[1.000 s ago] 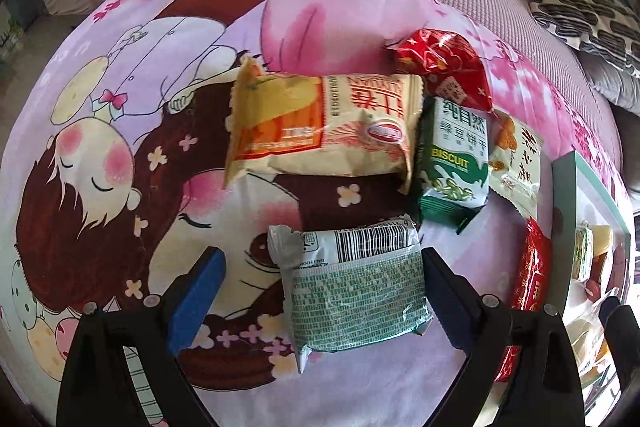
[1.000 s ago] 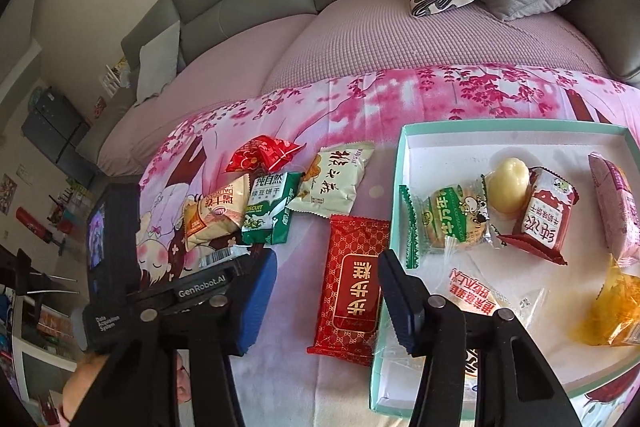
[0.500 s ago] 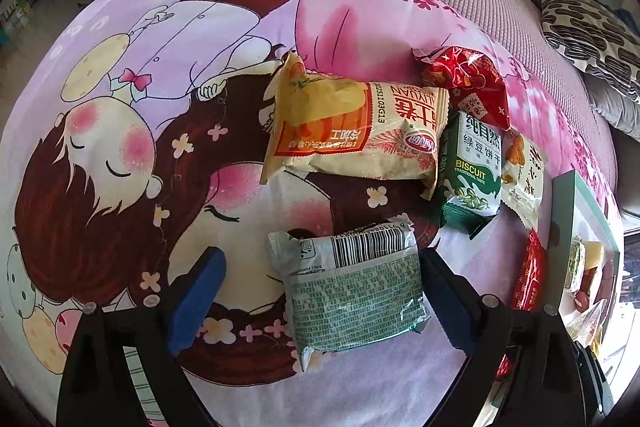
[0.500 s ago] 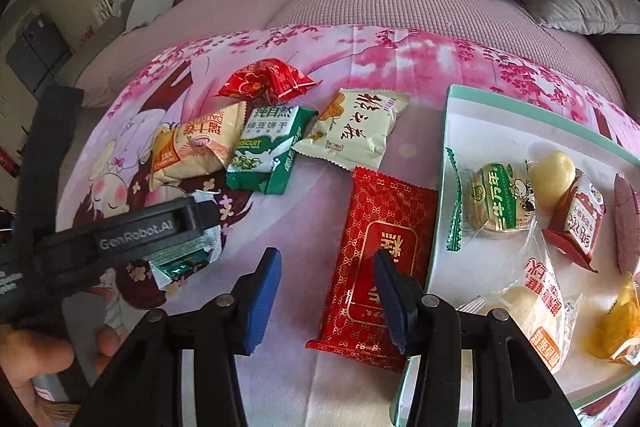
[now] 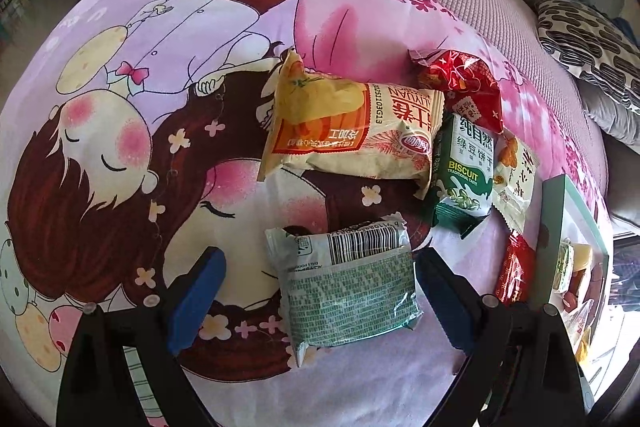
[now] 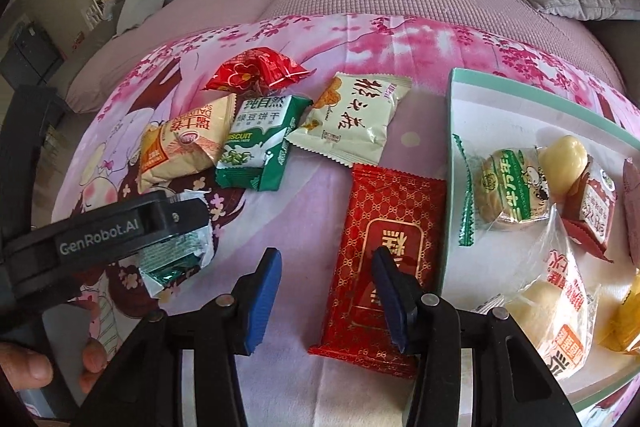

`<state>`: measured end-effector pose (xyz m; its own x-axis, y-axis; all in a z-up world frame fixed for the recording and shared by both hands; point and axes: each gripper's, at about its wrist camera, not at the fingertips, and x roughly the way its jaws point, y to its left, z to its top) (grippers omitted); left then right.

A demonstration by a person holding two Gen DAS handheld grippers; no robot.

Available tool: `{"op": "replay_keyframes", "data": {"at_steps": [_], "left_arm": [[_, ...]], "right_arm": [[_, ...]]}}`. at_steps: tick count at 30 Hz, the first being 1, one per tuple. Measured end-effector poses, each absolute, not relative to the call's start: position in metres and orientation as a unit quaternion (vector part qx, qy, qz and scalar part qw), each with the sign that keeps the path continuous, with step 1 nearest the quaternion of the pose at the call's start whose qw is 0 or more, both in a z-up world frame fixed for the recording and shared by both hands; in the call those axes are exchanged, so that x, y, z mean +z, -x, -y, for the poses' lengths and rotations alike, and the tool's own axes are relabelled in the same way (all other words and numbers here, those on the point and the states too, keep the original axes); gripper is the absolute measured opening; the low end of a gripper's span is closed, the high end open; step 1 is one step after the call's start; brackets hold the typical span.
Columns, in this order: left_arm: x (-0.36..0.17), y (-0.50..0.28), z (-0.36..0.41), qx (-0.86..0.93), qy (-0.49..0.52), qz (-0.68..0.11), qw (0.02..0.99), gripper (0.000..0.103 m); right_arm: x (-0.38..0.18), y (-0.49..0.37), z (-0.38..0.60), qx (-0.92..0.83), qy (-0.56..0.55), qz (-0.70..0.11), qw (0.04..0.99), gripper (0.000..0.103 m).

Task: Organize snacks
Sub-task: 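Close left tool on grey-green pack while right tool closes on long red cake bag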

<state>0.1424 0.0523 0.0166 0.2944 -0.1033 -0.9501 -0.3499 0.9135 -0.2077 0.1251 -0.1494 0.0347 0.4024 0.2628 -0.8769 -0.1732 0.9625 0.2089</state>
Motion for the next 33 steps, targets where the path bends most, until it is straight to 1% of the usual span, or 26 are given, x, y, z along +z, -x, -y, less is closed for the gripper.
{"op": "replay_keyframes", "data": {"at_steps": [27,33], "left_arm": [[0.017,-0.14,-0.062,0.073,0.222,-0.585,0.777,0.096],[0.017,-0.141,-0.062,0.073,0.222,-0.585,0.777,0.096]], "right_arm": [[0.036,-0.128,0.17,0.067,-0.029,-0.531,0.844,0.049],[0.035,-0.129,0.164,0.061,-0.002,-0.532,0.845,0.051]]}}
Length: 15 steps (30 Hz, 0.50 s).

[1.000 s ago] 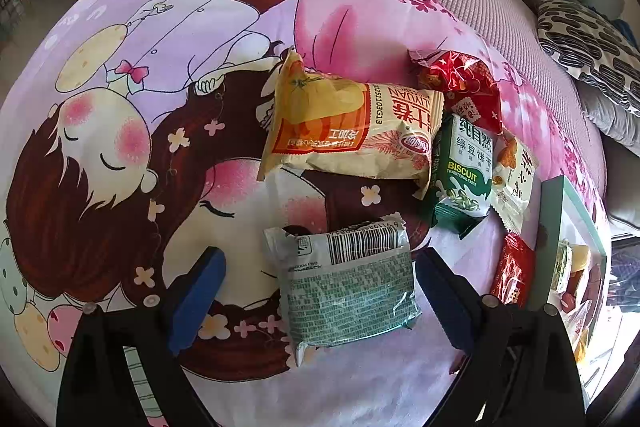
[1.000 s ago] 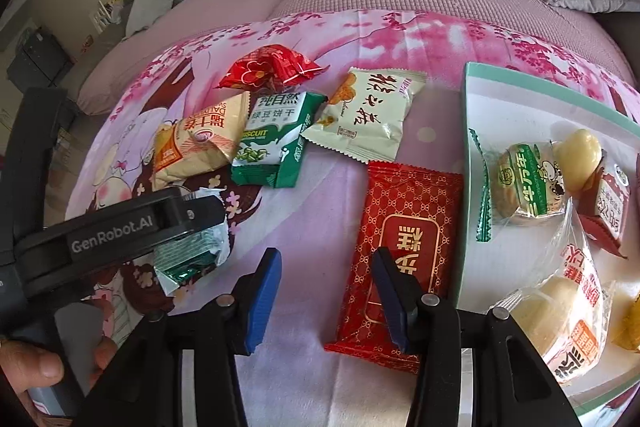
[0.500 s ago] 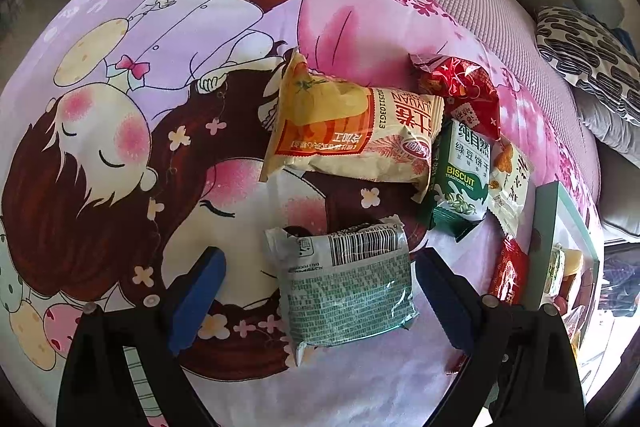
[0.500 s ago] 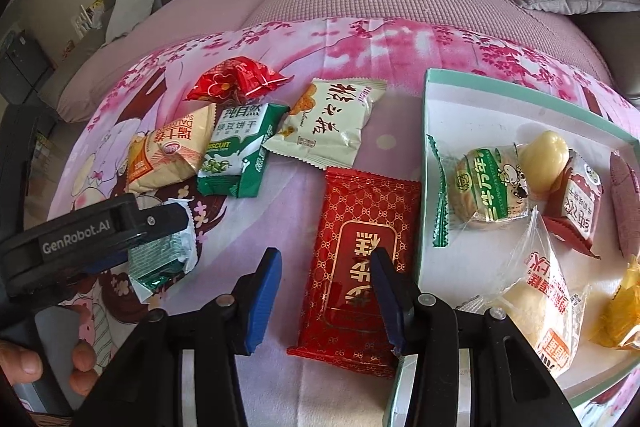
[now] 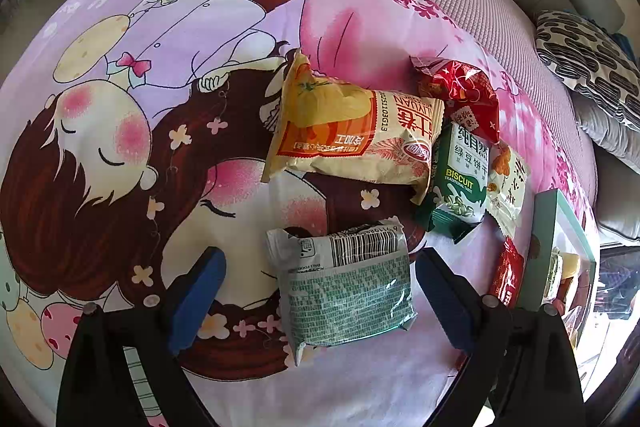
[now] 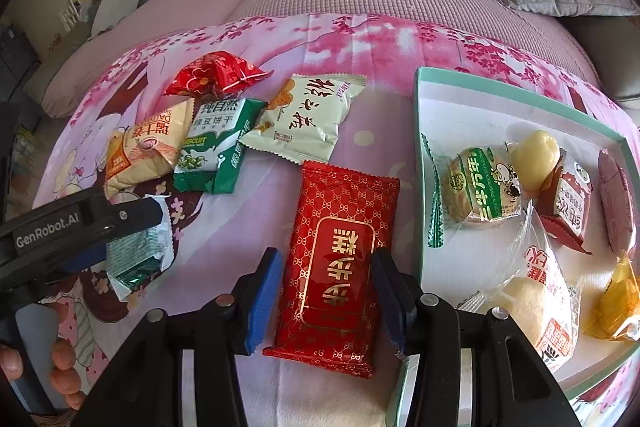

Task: Organize snacks
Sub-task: 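Close left tool on grey-green pack while right tool closes on long red cake bag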

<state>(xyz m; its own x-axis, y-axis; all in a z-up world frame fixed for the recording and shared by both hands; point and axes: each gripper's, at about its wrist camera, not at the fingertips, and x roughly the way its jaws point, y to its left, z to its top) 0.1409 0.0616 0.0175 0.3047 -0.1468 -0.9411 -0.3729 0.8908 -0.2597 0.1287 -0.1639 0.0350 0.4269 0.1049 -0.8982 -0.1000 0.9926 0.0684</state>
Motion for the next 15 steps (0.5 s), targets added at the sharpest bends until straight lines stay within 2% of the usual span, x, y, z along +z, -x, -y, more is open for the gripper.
{"op": "replay_keyframes", "data": {"at_steps": [4,8,15], "left_arm": [[0.0173,-0.1408,-0.0612,0.074,0.224,-0.585,0.776,0.096],[0.0173,-0.1409,-0.0609,0.074,0.223,-0.585,0.776,0.096],[0.0168,-0.1404,-0.0611,0.071,0.222,-0.586,0.776,0.096]], "right_arm": [[0.0348,-0.128,0.1634,0.05,0.004,-0.539,0.841,0.052],[0.0311,-0.1258,0.1586,0.047,0.006,-0.553,0.832,0.064],[0.0284,-0.1271,0.1565,0.063,-0.014,-0.546,0.836,0.068]]}}
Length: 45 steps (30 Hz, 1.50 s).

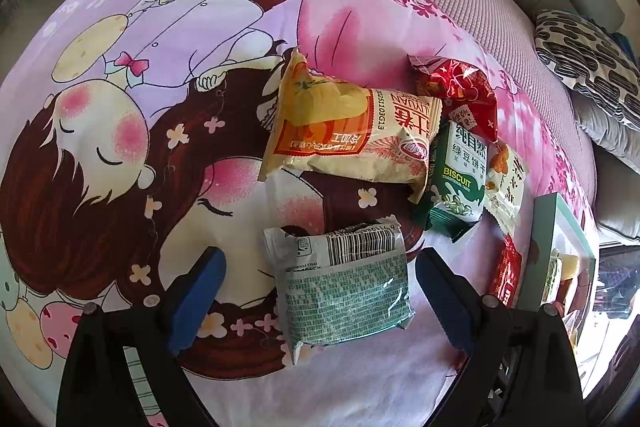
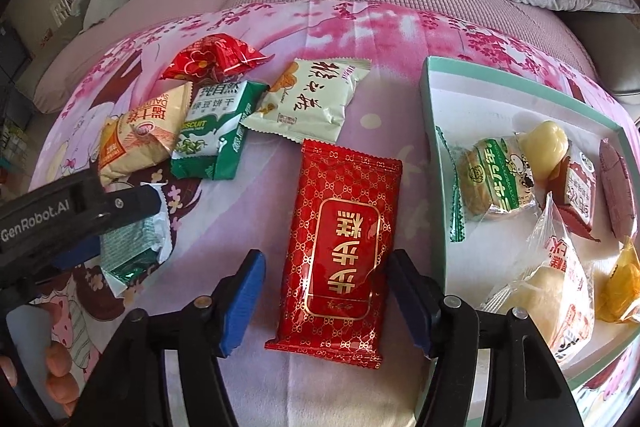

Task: Organize snacks
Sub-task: 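Close left tool on grey-green pack while right tool closes on long red cake bag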

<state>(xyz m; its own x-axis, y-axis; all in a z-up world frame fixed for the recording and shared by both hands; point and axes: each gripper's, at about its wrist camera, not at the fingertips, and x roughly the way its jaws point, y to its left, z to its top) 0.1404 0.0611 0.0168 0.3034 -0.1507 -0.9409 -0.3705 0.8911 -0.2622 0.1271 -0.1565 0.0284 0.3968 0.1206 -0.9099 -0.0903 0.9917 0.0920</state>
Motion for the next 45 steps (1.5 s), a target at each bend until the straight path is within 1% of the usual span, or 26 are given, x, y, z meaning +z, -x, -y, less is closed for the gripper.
{"op": "replay_keyframes", "data": {"at_steps": [4,11,20,24,26,30,34,40,45], "left_arm": [[0.016,-0.141,-0.058,0.068,0.219,-0.588,0.776,0.096],[0.015,-0.143,-0.058,0.069,0.213,-0.59,0.776,0.096],[0.013,-0.14,-0.044,0.072,0.187,-0.591,0.781,0.096],[0.012,-0.137,-0.033,0.067,0.174,-0.59,0.786,0.096],[0.013,-0.134,-0.026,0.064,0.169,-0.589,0.788,0.093],[0.018,-0.128,-0.017,0.052,0.167,-0.581,0.795,0.076],[0.021,-0.125,-0.013,0.033,0.186,-0.574,0.797,0.066],[0.027,-0.122,-0.004,0.016,0.198,-0.571,0.797,0.062],[0.036,-0.125,-0.01,0.008,0.209,-0.56,0.801,0.061]], "right_arm": [[0.031,-0.126,0.15,0.108,-0.043,-0.542,0.832,0.068],[0.027,-0.128,0.146,0.081,-0.039,-0.533,0.841,0.067],[0.021,-0.128,0.134,0.067,0.013,-0.533,0.844,0.068],[0.02,-0.127,0.133,0.066,0.025,-0.541,0.838,0.066],[0.021,-0.127,0.134,0.067,0.027,-0.544,0.836,0.062],[0.023,-0.124,0.139,0.068,0.022,-0.545,0.835,0.058],[0.027,-0.121,0.145,0.071,0.013,-0.543,0.836,0.054],[0.041,-0.117,0.147,0.08,-0.001,-0.529,0.845,0.053],[0.056,-0.109,0.154,0.082,-0.013,-0.515,0.853,0.052]]}}
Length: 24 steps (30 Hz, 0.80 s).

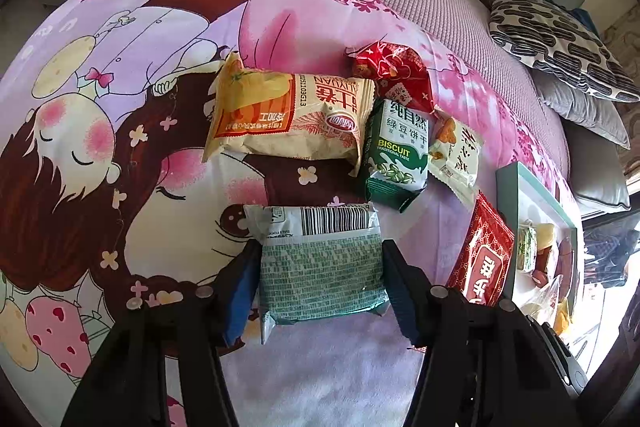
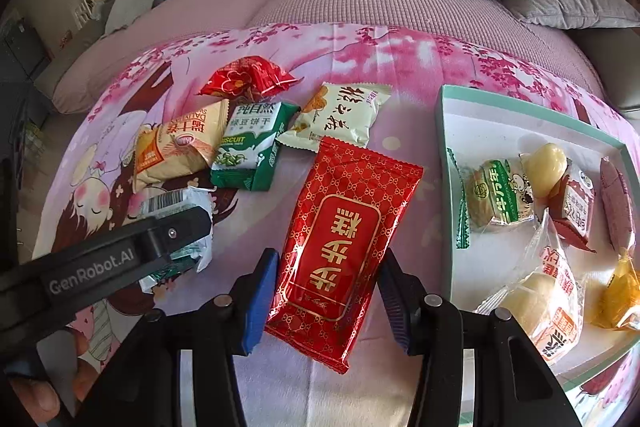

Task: Organize snacks
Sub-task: 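Close left tool on grey-green pack while right tool closes on long red cake bag, then lift grey-green pack with left tool while right tool carries red cake bag toward tray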

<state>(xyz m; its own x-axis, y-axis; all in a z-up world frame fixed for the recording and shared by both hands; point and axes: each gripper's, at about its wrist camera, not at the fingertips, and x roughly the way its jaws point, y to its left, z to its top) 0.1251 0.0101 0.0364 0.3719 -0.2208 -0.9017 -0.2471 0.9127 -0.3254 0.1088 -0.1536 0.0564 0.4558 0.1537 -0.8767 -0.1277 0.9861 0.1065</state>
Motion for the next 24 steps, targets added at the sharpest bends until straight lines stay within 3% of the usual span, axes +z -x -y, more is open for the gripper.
{"op": "replay_keyframes", "data": {"at_steps": [14,24], "left_arm": [[0.077,-0.121,-0.021,0.004,0.21,-0.506,0.836,0.061],[0.089,-0.12,0.009,-0.015,0.172,-0.498,0.85,0.061]], "right_arm": [[0.076,-0.103,0.161,0.087,-0.027,-0.5,0.861,0.052],[0.103,-0.097,0.217,0.037,-0.067,-0.469,0.88,0.052]]}}
